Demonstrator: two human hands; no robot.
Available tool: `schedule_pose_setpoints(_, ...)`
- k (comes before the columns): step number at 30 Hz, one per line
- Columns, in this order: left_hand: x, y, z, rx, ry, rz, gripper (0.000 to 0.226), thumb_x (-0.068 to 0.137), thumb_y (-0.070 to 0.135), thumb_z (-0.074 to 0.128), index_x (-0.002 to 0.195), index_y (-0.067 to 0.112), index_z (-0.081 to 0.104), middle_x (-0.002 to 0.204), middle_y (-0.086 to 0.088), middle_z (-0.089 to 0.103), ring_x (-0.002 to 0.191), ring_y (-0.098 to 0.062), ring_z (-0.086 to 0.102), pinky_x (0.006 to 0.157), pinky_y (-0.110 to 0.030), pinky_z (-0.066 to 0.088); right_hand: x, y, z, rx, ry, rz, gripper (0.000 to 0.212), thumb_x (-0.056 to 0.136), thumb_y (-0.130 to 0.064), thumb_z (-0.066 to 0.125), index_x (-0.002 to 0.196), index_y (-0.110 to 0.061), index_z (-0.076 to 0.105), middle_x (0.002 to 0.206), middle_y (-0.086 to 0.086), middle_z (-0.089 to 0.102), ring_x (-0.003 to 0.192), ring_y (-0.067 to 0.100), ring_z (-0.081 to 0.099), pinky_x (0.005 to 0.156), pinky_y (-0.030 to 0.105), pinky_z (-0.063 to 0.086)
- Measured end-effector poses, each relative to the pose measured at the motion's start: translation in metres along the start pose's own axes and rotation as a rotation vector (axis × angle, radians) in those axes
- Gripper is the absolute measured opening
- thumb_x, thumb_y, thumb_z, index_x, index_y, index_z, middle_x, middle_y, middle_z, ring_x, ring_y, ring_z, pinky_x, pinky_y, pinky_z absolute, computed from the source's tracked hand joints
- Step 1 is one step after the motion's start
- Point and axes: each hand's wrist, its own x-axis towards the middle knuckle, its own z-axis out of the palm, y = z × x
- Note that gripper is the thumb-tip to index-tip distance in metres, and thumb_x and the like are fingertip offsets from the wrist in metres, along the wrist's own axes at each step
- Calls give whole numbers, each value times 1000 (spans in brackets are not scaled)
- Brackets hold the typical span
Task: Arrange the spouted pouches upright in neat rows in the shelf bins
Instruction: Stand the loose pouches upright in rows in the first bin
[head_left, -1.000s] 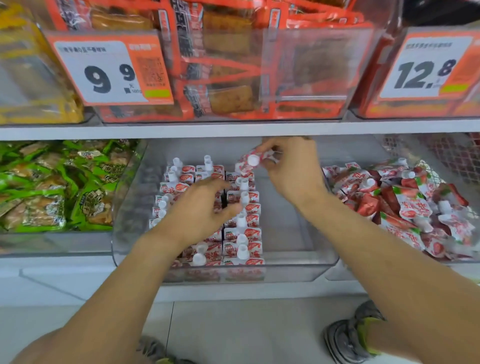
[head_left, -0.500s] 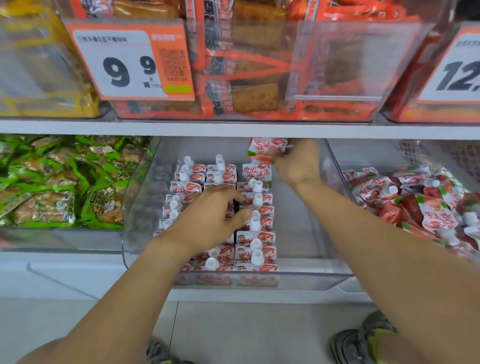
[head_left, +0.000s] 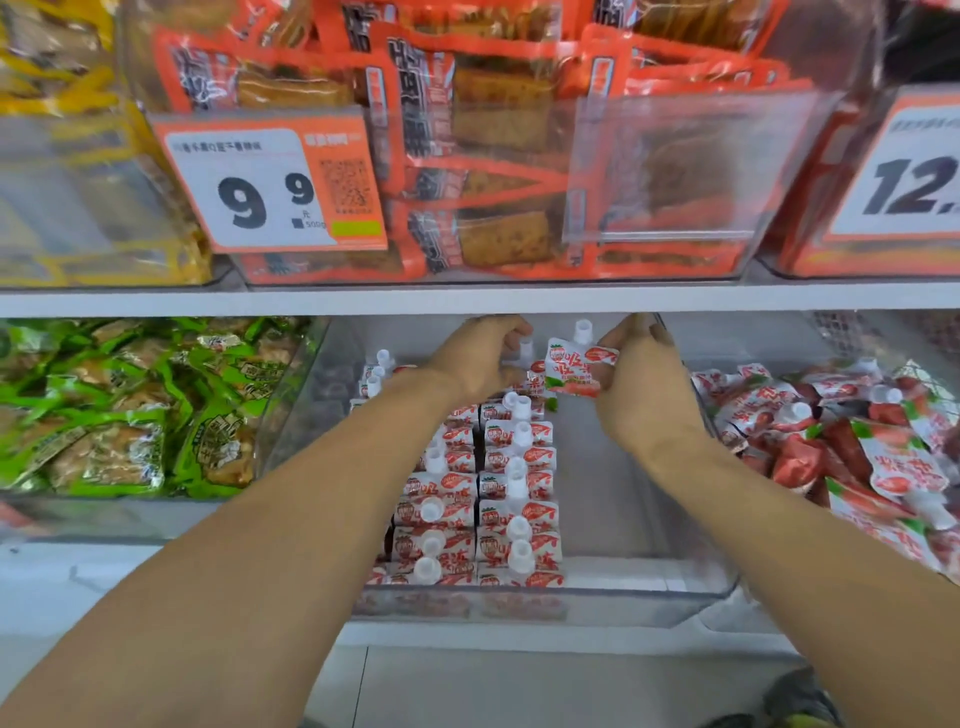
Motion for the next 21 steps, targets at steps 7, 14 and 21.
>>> schedule_pose_setpoints(7,9,-3,2,138,-80,85,11,82,3,68,92,5,74,90,-8,74,87,-23,68,80,-33,55,-3,0,-1,6,146,-85,43,76,18,55,116,3,52,124,23,47,95,41,56,71,31,34)
schedule_pose_setpoints(14,-7,-6,-20,146,-128,78,16,85,-2,63,88,8,74,90,-6,74,92,-20,69,87,-39,54,30,-14,30,196,-19,43,12,86,-3,65,91,-14,67,102,12,72,96,28,67,80,29,51)
schedule_pose_setpoints(21,-43,-19,-21,313,74,138,30,85,41,70,106,20,70,107,0,68,100,-21,61,88,-38,50,55,-24,44,136,-308,-22,18,85,-6,70,72,-17,66,81,2,68,87,17,67,56,8,38)
